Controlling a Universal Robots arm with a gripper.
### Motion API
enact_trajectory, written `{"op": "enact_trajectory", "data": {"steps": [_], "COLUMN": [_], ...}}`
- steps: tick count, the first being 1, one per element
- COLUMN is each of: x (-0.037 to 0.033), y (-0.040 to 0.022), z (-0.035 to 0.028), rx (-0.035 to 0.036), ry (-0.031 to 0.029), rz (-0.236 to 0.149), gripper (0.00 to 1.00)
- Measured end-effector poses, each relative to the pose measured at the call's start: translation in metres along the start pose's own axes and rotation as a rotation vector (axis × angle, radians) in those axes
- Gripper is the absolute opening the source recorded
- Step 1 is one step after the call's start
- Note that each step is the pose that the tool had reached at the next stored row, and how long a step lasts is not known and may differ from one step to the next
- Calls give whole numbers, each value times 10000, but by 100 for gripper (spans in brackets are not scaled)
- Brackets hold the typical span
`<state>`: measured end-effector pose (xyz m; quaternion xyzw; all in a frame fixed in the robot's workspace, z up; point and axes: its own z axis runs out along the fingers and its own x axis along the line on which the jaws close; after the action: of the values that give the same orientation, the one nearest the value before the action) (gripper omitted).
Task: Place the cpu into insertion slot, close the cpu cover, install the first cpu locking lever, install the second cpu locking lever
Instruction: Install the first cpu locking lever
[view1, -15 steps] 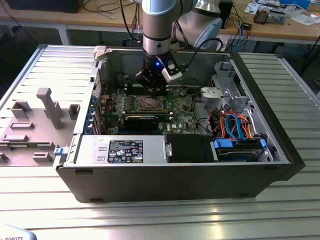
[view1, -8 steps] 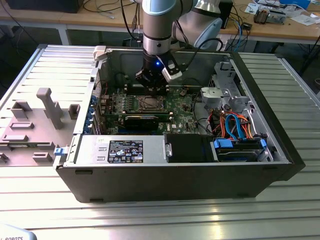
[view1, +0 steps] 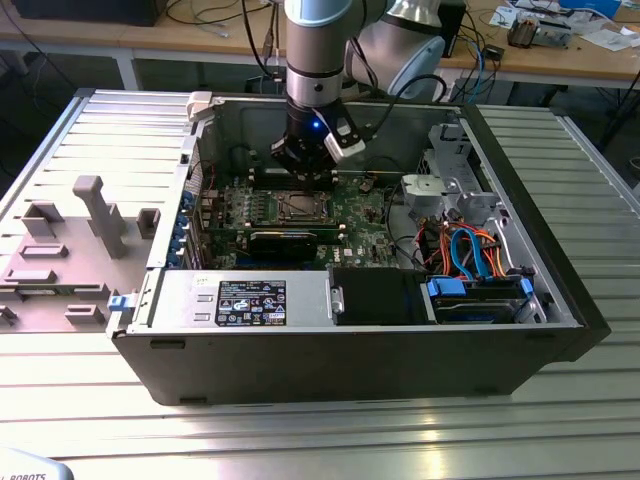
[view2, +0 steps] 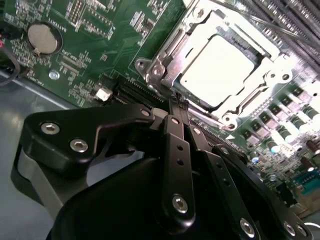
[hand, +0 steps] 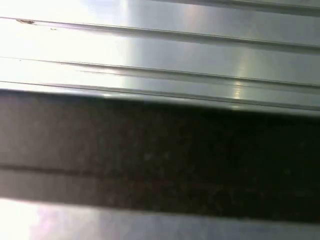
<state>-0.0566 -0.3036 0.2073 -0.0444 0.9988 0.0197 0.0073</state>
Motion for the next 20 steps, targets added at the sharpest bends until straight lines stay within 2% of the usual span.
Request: {"op": "enact_trajectory", "data": {"steps": [6, 15, 20], "x": [11, 13, 11], "y": [-125, -143, -140], "z": [-5, -22, -100], "rx": [0, 5, 33], "ry": [0, 2, 4], "rz": [0, 1, -1], "gripper": [11, 11, 11]}}
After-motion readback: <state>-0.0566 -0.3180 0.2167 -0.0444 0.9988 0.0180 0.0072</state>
